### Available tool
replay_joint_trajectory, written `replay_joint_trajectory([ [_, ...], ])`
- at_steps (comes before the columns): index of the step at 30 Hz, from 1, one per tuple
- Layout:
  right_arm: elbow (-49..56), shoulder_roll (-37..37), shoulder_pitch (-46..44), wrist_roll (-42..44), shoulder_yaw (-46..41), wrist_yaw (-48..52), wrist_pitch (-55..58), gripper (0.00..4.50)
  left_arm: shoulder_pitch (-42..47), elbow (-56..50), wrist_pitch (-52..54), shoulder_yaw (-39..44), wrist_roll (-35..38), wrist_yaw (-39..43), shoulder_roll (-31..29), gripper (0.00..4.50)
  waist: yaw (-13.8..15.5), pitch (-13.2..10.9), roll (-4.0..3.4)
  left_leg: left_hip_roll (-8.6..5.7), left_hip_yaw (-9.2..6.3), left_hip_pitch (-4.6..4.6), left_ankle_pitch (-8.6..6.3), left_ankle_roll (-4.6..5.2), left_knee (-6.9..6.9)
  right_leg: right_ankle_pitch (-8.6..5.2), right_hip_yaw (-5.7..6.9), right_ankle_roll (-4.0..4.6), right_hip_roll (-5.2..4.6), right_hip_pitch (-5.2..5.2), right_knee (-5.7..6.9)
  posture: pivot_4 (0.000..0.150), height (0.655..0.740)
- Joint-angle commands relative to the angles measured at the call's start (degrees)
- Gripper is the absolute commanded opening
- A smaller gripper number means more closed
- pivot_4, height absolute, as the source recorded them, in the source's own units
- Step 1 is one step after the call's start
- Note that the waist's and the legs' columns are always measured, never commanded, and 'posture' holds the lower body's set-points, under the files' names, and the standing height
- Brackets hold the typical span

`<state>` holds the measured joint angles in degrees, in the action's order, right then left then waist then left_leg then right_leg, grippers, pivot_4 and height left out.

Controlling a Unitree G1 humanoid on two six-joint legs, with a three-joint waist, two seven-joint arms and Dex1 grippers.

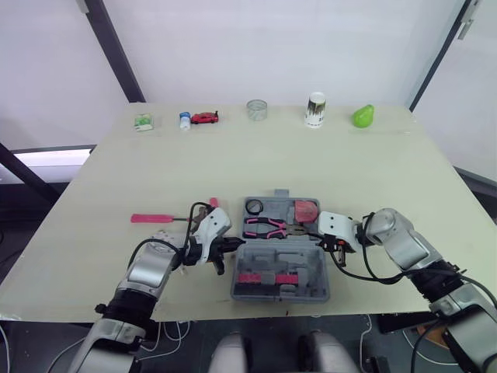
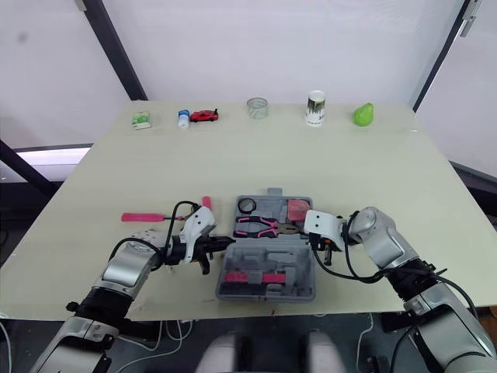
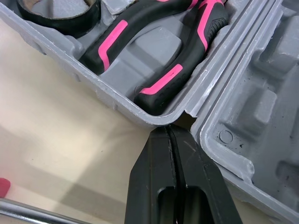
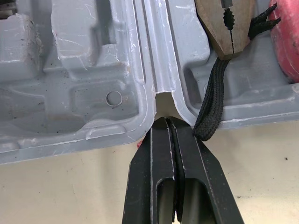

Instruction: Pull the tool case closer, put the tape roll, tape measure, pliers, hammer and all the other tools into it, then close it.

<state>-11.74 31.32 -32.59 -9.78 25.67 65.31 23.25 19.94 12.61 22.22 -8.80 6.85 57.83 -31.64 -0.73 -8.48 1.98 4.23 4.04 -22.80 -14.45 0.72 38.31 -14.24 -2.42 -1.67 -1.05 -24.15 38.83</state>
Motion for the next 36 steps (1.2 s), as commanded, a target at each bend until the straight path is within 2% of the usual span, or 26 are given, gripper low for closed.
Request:
replay_joint_trajectory([
  [1, 2.41, -0.82, -1.27, 1.12, -0.61, -0.02, -1.19, 0.0, 1.13, -3.16, -0.23, -0.75, 1.55, 1.01, 1.26, 0.03, 0.01, 0.0, 0.0, 0.0, 0.0, 0.0, 0.0, 0.0, 0.0, 0.0, 0.0, 0.0, 0.0, 0.0, 0.0, 0.15, 0.74],
  [26, 5.43, 2.23, 1.03, 1.94, -1.63, 1.09, 1.08, 0.0, 1.04, -6.28, 1.98, -2.3, 2.34, 3.08, 3.68, 0.03, 0.18, -0.12, -0.11, -0.02, 0.0, -0.19, 0.0, 0.0, -0.01, 0.0, 0.0, -0.02, -0.02, -0.1, -0.09, 0.15, 0.74],
  [36, 6.43, 1.06, 1.64, 1.92, -1.43, 0.39, 2.06, 0.0, 1.1, -5.39, 1.77, -1.94, 1.94, 2.62, 3.43, 0.03, 0.12, -0.12, -0.11, -0.01, -0.01, -0.19, 0.0, 0.0, -0.02, -0.01, 0.0, -0.02, -0.01, -0.11, -0.1, 0.15, 0.74],
])
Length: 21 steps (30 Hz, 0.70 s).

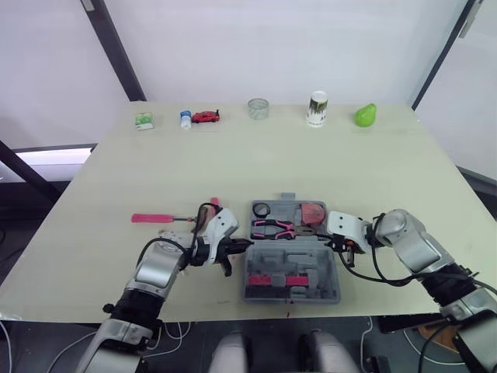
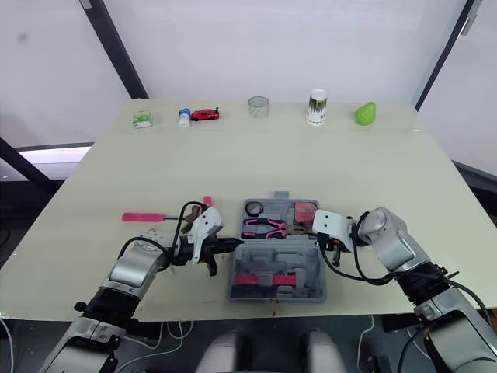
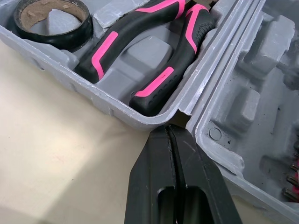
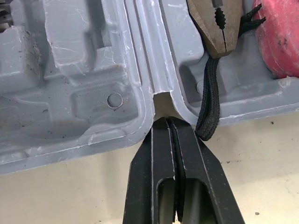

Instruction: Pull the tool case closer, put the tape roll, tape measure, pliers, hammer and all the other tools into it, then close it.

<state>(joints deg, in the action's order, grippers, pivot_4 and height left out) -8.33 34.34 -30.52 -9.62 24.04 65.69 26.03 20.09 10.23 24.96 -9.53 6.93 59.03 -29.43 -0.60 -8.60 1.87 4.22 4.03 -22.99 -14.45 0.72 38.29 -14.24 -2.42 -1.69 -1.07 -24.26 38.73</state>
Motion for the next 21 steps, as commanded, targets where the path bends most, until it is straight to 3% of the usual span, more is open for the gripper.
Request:
replay_joint_trajectory([
  [1, 2.77, -2.37, -0.63, 1.67, 0.39, -0.16, -0.8, 0.0, 1.02, -2.56, -1.13, -0.82, 1.77, 1.27, 0.92, 0.03, -0.05, 0.0, 0.0, 0.0, 0.0, 0.0, 0.0, 0.0, 0.0, 0.0, 0.0, 0.0, 0.0, 0.0, 0.0, 0.15, 0.74],
  [21, 0.44, -3.74, -1.6, 1.13, 0.62, -0.9, -2.34, 0.0, 0.24, -2.29, -1.19, 0.24, 1.85, 0.75, -0.23, 0.03, -0.4, 0.0, 0.0, 0.02, -0.02, 0.04, 0.0, 0.0, -0.03, 0.0, -0.01, 0.01, 0.06, -0.01, 0.02, 0.15, 0.74],
])
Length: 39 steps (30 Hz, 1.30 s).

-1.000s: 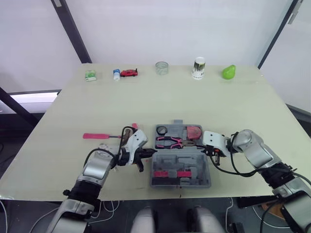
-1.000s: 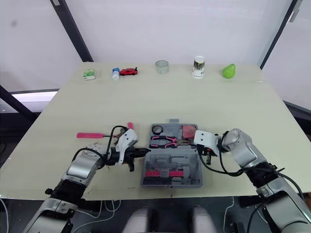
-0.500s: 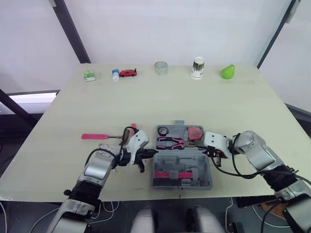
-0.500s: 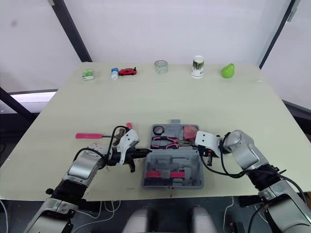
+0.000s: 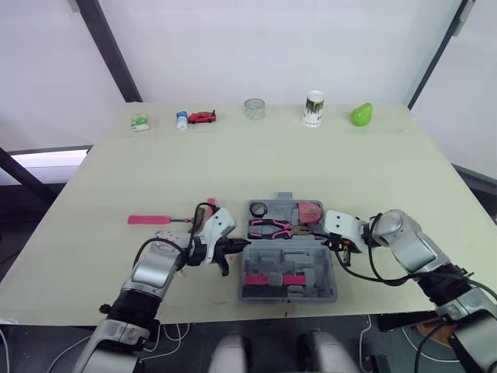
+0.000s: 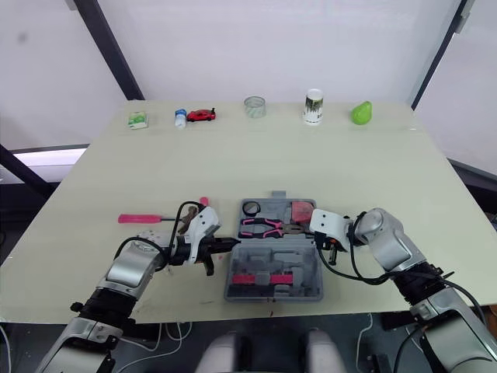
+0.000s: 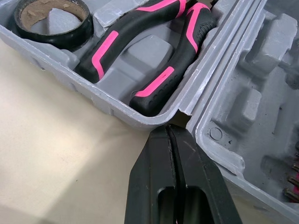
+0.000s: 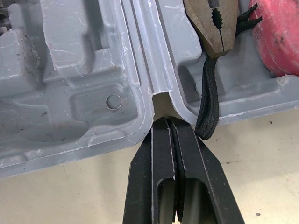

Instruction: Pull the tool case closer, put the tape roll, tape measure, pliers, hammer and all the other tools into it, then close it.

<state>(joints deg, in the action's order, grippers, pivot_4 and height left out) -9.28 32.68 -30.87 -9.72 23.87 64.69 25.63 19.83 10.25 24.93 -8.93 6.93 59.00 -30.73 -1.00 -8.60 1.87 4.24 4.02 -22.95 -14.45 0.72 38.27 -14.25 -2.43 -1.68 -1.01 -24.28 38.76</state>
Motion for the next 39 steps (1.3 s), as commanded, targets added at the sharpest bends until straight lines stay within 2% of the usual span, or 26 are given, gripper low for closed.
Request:
replay_joint_trajectory([
  [1, 1.27, -2.06, -1.28, 1.21, 0.75, 0.09, -2.05, 0.0, 0.54, -2.24, -1.19, -0.34, 1.82, 0.74, 1.06, 0.03, 0.0, 0.0, 0.0, 0.0, 0.0, 0.0, 0.0, 0.0, 0.0, 0.0, 0.0, 0.0, 0.0, 0.0, 0.0, 0.15, 0.74],
  [10, 1.05, -1.83, -1.32, 1.3, 0.3, 0.08, -2.19, 0.0, -0.07, -2.94, -0.86, -0.13, 1.98, 0.6, 0.74, 0.03, -0.01, 0.0, 0.0, 0.0, 0.0, 0.0, 0.0, 0.0, 0.0, 0.0, -0.01, 0.0, 0.0, 0.0, 0.0, 0.15, 0.74],
  [16, 3.05, 0.33, 0.14, 2.44, -1.55, 0.62, -1.08, 0.0, -3.18, -5.37, -0.55, 2.84, 3.12, -0.08, -1.49, 0.03, -0.22, -0.01, -0.01, 0.02, 0.01, 0.0, 0.0, 0.0, -0.02, 0.0, -0.02, 0.0, 0.01, -0.02, 0.0, 0.15, 0.74],
  [25, 7.31, 2.49, 5.3, 11.23, -12.04, -1.78, 2.49, 0.0, -12.92, -15.84, 0.0, 16.06, 11.56, -4.57, -3.17, 0.03, 0.17, -0.08, -0.02, 0.03, 0.05, -0.13, 0.0, 0.0, -0.07, 0.0, -0.05, 0.0, -0.03, -0.19, 0.0, 0.15, 0.74],
  [29, 12.57, 1.4, 13.68, 22.69, -24.98, -2.42, 0.47, 0.0, -19.42, -25.51, 2.01, 23.75, 17.2, -13.17, 1.88, 0.03, 0.53, -0.09, 0.0, 0.03, 0.05, -0.2, -0.01, -0.01, -0.06, 0.0, -0.02, -0.02, -0.1, -0.17, -0.07, 0.15, 0.74],
  [31, 14.59, -0.79, 16.91, 28.3, -31.09, -4.12, 0.34, 0.0, -21.08, -30.71, 1.57, 27.1, 20.07, -19.93, 7.44, 0.03, 0.64, -0.09, 0.0, 0.03, -0.01, -0.33, -0.01, -0.01, -0.06, 0.01, 0.04, -0.04, -0.12, -0.17, -0.24, 0.15, 0.74],
  [33, 16.91, -3.64, 18.34, 32.63, -35.18, -6.88, 0.26, 0.0, -21.33, -35.56, 1.05, 29.01, 19.93, -28.23, 12.82, 0.03, 0.52, -0.09, 0.01, 0.02, -0.01, -0.42, -0.01, -0.01, -0.02, 0.1, 0.02, -0.16, -0.13, -0.19, -0.3, 0.15, 0.74],
  [35, 19.19, -6.33, 18.95, 36.39, -38.28, -10.53, 1.75, 0.0, -21.25, -40.86, 4.02, 30.6, 23.52, -34.65, 17.07, 0.03, 0.21, -0.09, 0.01, 0.01, -0.05, -0.42, -0.01, 0.0, 0.03, 0.16, 0.01, -0.22, -0.11, -0.19, -0.28, 0.15, 0.74],
  [37, 19.67, -6.39, 19.47, 38.23, -38.61, -9.89, 1.56, 0.0, -22.68, -45.12, 8.91, 30.96, 25.74, -37.71, 16.84, 0.03, 0.06, -0.09, 0.01, 0.01, -0.06, -0.4, -0.01, -0.01, 0.03, 0.18, -0.02, -0.24, -0.07, -0.19, -0.25, 0.15, 0.74],
  [39, 18.35, -6.31, 18.32, 38.93, -38.37, -9.63, -0.08, 0.0, -24.85, -47.79, 7.2, 29.78, 25.31, -36.26, 15.49, 0.03, 0.02, -0.08, -0.01, 0.01, -0.06, -0.36, -0.01, -0.01, 0.0, 0.17, -0.03, -0.23, -0.04, -0.18, -0.24, 0.15, 0.74],
])
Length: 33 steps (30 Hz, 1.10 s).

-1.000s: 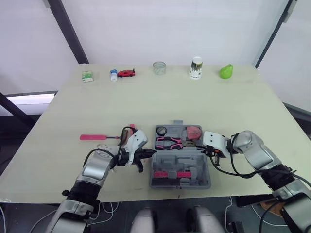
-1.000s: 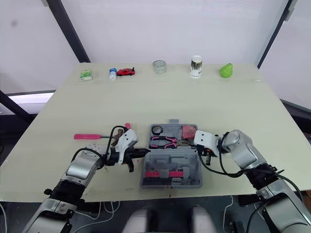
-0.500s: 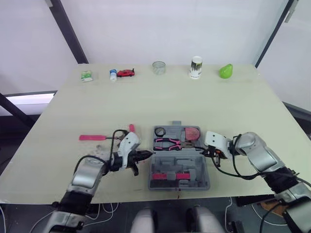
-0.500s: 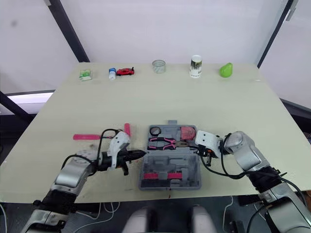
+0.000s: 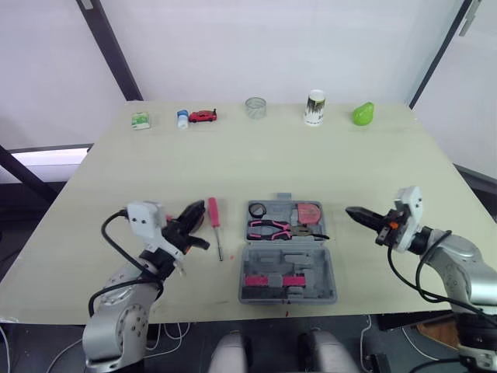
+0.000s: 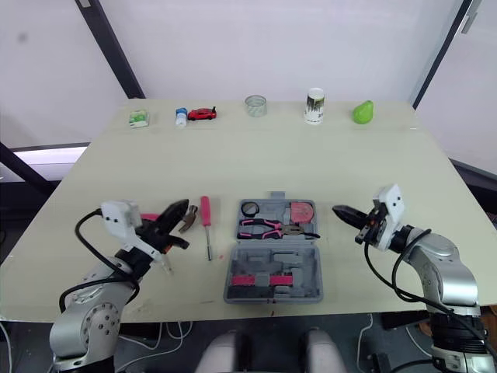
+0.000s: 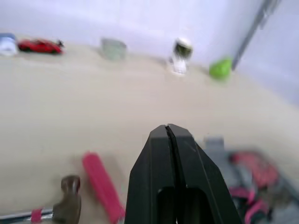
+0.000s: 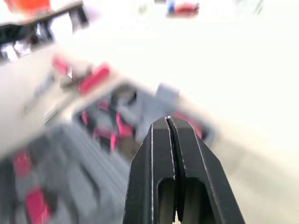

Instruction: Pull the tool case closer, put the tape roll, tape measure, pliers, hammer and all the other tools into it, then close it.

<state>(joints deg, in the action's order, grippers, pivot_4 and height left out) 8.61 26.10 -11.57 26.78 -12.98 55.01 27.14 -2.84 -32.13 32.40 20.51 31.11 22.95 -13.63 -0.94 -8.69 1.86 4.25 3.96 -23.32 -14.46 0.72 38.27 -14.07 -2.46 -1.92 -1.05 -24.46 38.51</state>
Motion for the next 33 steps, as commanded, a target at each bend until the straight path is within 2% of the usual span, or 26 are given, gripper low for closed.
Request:
replay_joint_trajectory([
  [1, -0.82, 0.37, -2.47, 2.66, -1.07, 0.09, -1.78, 0.0, -2.83, -5.78, -0.56, 0.29, 1.47, -0.05, -2.08, 0.03, -0.1, 0.0, 0.0, 0.0, 0.02, 0.02, 0.0, 0.0, -0.01, -0.01, -0.02, 0.01, 0.02, 0.0, -0.01, 0.15, 0.74],
  [5, -7.37, 1.64, -8.51, 1.28, 2.31, 2.45, -3.22, 0.0, -4.57, -4.21, -1.15, 1.85, 3.61, 2.84, -5.47, 0.03, -0.13, -0.02, -0.02, -0.01, 0.07, 0.05, 0.0, 0.0, 0.0, -0.01, -0.05, 0.03, 0.03, 0.0, 0.0, 0.15, 0.74],
  [7, -9.77, 3.18, -9.73, -1.12, 3.96, 3.66, -6.1, 0.51, -6.23, -3.32, -1.85, 3.98, 5.23, 4.11, -6.61, 0.53, 0.04, -0.02, -0.02, -0.01, 0.07, 0.08, 0.0, 0.0, -0.01, -0.02, -0.05, 0.05, 0.03, 0.0, 0.0, 0.15, 0.74],
  [9, -11.08, 6.7, -7.52, -1.73, 3.72, 7.48, -8.51, 1.39, -11.54, -3.2, -2.42, 7.14, 6.87, 7.88, -8.33, 1.38, 0.37, -0.02, -0.02, -0.01, 0.05, -0.02, 0.0, 0.0, -0.02, -0.03, 0.0, 0.05, 0.01, 0.0, -0.12, 0.15, 0.74],
  [11, -10.92, 12.08, -0.01, -0.68, -0.99, 12.02, -10.67, 1.82, -21.28, -1.24, -4.57, 13.27, 8.44, 14.48, -9.49, 1.87, 0.37, 0.01, -0.04, 0.0, 0.06, -0.15, 0.0, 0.0, -0.03, -0.02, 0.02, 0.03, -0.02, -0.03, -0.33, 0.15, 0.74],
  [13, -10.31, 15.28, 5.77, 0.69, -4.72, 14.17, -12.18, 2.79, -27.66, 1.2, -7.01, 16.84, 9.21, 18.86, -10.11, 2.82, 0.42, 0.0, -0.04, -0.01, 0.05, -0.36, -0.19, 0.28, -0.05, -0.04, 0.08, -0.02, -0.08, -0.06, -0.65, 0.15, 0.74],
  [14, -9.8, 16.85, 9.49, 1.51, -7.23, 15.3, -12.48, 3.38, -30.87, 3.55, -8.66, 18.62, 8.78, 21.39, -10.59, 3.44, 0.41, -0.01, -0.07, -0.05, 0.12, -0.4, -0.29, 0.33, -0.04, -0.11, 0.05, -0.12, -0.17, -0.12, -0.67, 0.15, 0.74],
  [15, -9.34, 17.94, 12.22, 2.14, -9.03, 16.09, -12.66, 3.7, -33.16, 5.35, -9.96, 19.89, 8.48, 23.32, -10.96, 3.74, 0.38, -0.02, -0.06, -0.08, 0.15, -0.42, -0.35, 0.35, -0.04, -0.16, 0.02, -0.15, -0.18, -0.15, -0.7, 0.15, 0.74],
  [16, -9.07, 18.82, 14.4, 2.62, -10.49, 16.68, -12.8, 4.36, -34.76, 7.26, -11.13, 21.02, 8.31, 24.96, -11.3, 4.28, 0.27, -0.03, -0.06, -0.08, 0.13, -0.41, -0.36, 0.36, -0.03, -0.23, 0.03, -0.04, -0.16, -0.14, -0.71, 0.15, 0.74],
  [17, -9.31, 19.46, 16.61, 3.12, -12.39, 17.17, -13.03, 4.45, -36.0, 9.95, -12.32, 22.29, 8.12, 26.68, -11.81, 4.4, 0.23, -0.05, -0.09, -0.06, 0.12, -0.38, -0.36, 0.36, -0.02, -0.28, 0.03, 0.04, -0.14, -0.13, -0.71, 0.15, 0.74],
  [21, -10.46, 20.25, 21.79, 3.48, -16.02, 17.88, -14.84, 4.45, -37.24, 15.75, -14.95, 23.54, 7.31, 29.71, -13.58, 4.4, 0.1, -0.06, -0.08, -0.04, 0.09, -0.11, -0.36, 0.36, 0.07, -0.36, 0.0, -0.12, -0.12, -0.07, -0.63, 0.15, 0.74],
  [26, -5.38, 18.73, 24.26, 5.02, -16.17, 14.96, -12.96, 4.45, -34.33, 16.38, -14.52, 21.95, 7.93, 29.63, -15.35, 4.4, 0.12, -0.09, -0.1, -0.03, 0.07, 0.34, -0.37, 0.33, 0.01, -0.35, -0.2, -0.1, -0.19, 0.22, -0.62, 0.15, 0.74],
  [30, 0.63, 17.48, 23.33, 7.46, -13.86, 12.12, -9.35, 4.45, -31.3, 13.57, -12.54, 19.98, 8.6, 27.72, -16.46, 4.4, 0.15, -0.09, -0.11, -0.03, 0.15, 0.33, -0.41, 0.27, -0.03, -0.33, -0.25, -0.08, -0.19, 0.21, -0.63, 0.15, 0.74],
  [33, 7.55, 16.62, 19.12, 10.08, -9.82, 8.64, -5.17, 4.45, -27.75, 11.17, -9.52, 17.93, 8.7, 25.02, -18.3, 4.4, 0.06, -0.09, -0.12, -0.02, 0.18, 0.33, -0.42, 0.26, -0.03, -0.2, -0.24, 0.13, -0.14, 0.29, -0.61, 0.15, 0.74],
])
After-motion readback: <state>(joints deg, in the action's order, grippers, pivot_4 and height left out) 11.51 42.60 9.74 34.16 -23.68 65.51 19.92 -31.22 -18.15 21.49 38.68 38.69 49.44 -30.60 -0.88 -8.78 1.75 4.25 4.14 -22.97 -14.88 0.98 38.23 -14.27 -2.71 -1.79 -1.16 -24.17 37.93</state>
